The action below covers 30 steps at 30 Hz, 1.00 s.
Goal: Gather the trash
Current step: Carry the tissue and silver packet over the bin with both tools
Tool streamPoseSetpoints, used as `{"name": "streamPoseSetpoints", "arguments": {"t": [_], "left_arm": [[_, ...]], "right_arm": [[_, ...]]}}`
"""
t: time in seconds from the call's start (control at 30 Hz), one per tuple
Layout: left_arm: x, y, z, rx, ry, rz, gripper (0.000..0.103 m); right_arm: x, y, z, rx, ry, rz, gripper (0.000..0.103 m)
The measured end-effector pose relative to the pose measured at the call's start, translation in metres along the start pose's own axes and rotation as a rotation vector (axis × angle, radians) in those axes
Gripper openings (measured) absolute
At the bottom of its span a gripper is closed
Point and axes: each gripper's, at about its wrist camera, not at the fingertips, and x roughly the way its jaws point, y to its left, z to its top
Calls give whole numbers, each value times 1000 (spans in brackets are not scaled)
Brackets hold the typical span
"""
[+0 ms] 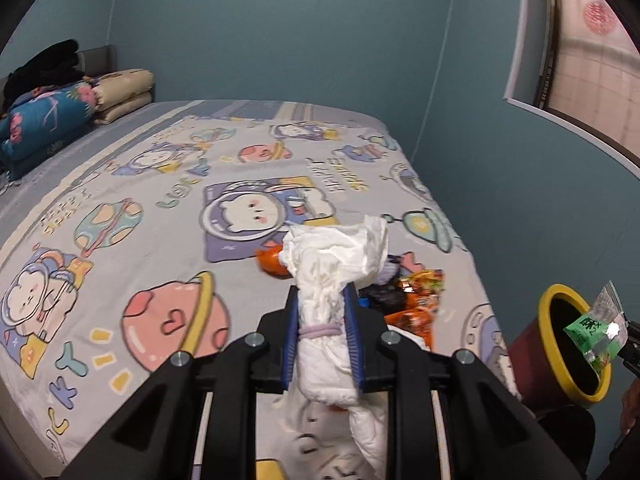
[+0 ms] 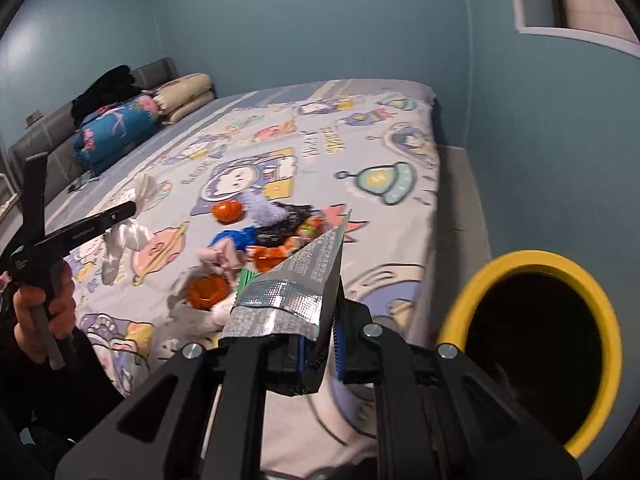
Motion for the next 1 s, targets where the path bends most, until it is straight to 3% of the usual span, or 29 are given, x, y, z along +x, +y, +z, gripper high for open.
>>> {"name": "streamPoseSetpoints", "arguments": {"t": [0.2, 0.5, 0.63, 1.0], "left_arm": [[2, -52, 6, 67, 2, -84, 20], [8, -161, 24, 201, -9, -220, 20], [20, -211, 22, 265, 13, -257, 20], [40, -291, 1, 317, 90, -362, 20]], "right_arm": [[-30, -33, -1, 32, -23, -76, 10], [-71, -93, 2, 106, -44, -215, 10], [-76, -115, 1, 143, -35, -252, 10], [-72, -157, -4, 214, 8, -322, 10]]}}
